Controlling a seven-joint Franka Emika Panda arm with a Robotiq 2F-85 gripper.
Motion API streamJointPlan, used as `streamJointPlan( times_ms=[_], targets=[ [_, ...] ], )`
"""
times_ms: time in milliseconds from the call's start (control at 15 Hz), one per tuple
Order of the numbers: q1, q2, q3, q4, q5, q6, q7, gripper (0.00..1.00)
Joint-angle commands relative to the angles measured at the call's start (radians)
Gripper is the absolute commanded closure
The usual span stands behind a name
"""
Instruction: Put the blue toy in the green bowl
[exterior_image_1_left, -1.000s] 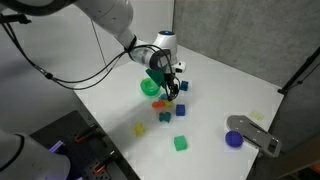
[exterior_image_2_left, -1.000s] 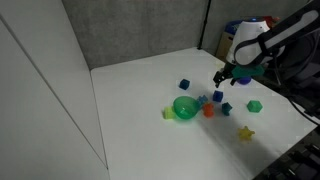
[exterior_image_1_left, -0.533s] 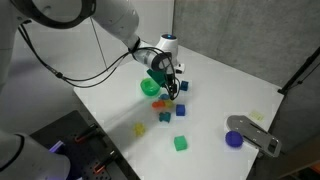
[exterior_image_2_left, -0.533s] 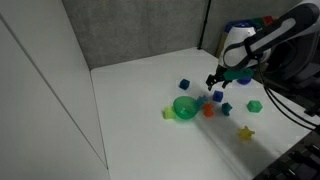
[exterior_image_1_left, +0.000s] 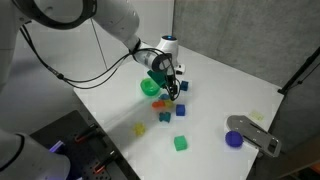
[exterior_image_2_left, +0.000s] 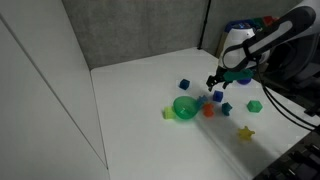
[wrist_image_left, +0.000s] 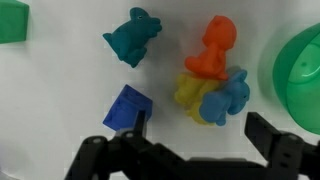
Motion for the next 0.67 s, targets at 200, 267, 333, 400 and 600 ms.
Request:
streamJointPlan(
  times_ms=[200,267,333,400,600],
  targets=[
    [0.038,0.142,-0.033,0.151,-0.006,-0.018,0.036,0.0],
    [0.039,0.166,-0.03,0.174,-0.004,-0.018,0.031,0.0],
    [0.041,0.187,-0.028,0.194,-0.003,-0.012,0.028,0.0],
    [0.042,0.208,-0.026,0.214,-0.002,-0.009,0.024,0.0],
    [0.049,0.263,-0.026,0.272,0.001,-0.014,0.025,0.0]
  ],
)
